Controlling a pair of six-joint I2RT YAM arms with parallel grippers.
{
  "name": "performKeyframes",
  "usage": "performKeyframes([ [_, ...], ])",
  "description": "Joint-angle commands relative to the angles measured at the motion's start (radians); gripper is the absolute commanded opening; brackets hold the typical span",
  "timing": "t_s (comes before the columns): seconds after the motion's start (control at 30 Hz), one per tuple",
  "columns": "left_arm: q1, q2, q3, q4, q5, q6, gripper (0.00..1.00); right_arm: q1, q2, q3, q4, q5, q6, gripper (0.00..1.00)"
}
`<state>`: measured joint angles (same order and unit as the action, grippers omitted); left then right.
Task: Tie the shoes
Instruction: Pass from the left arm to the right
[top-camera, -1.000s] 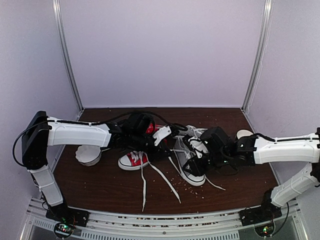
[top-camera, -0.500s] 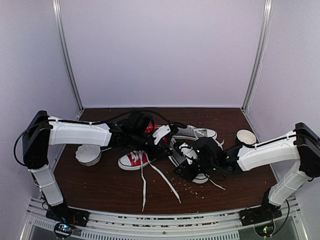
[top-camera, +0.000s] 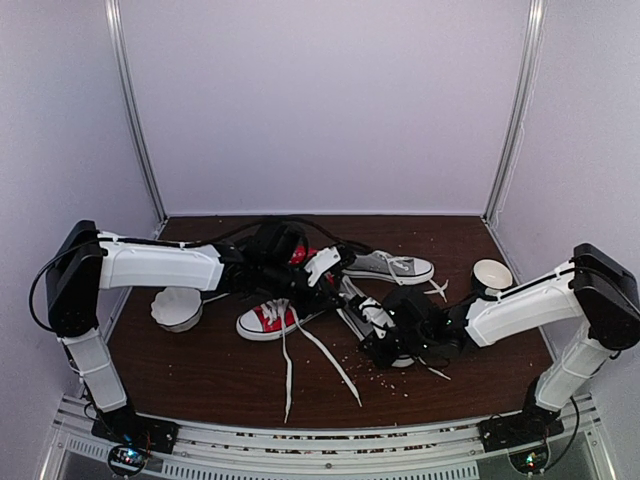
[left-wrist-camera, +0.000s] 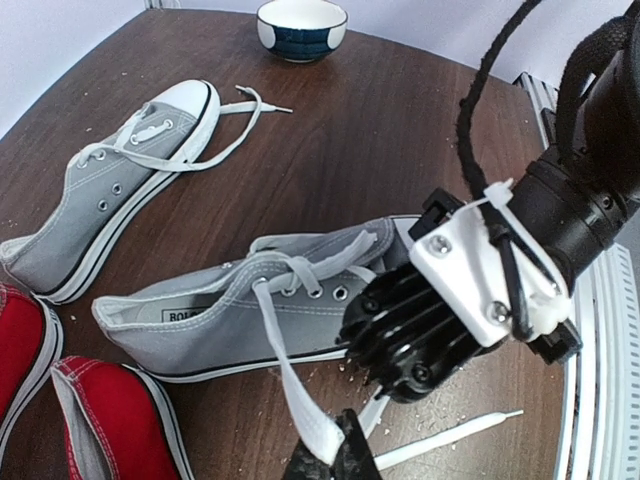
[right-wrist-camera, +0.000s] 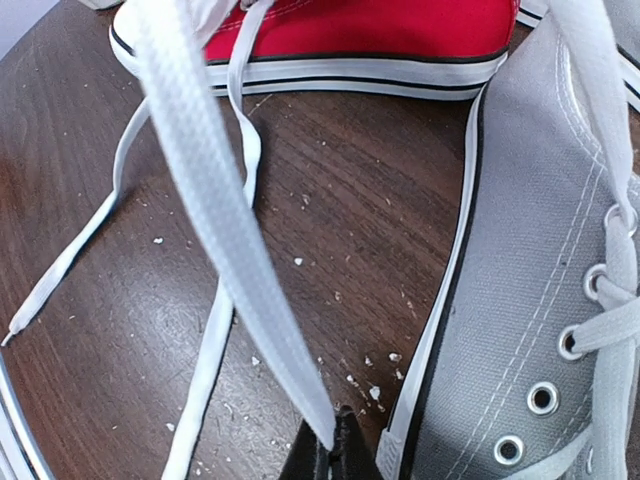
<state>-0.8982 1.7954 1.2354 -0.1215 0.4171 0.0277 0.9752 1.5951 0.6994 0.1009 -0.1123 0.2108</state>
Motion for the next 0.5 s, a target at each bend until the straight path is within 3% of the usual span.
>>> performKeyframes([
  [0.0,0.024,0.002,0.014,0.043,-0.013,0.001,0.0,-0.002,-0.071,-0.005,-0.016,-0.065,0.017,0.0],
  [0.33,0.038,0.002,-0.02,0.072,-0.013,0.027,0.02,-0.003,-0.253,0.014,-0.078,-0.164,0.112,0.0],
  [0.47,0.043,-0.034,-0.048,0.084,-0.012,0.052,0.45,-0.037,-0.258,0.064,-0.197,-0.148,0.132,0.0],
])
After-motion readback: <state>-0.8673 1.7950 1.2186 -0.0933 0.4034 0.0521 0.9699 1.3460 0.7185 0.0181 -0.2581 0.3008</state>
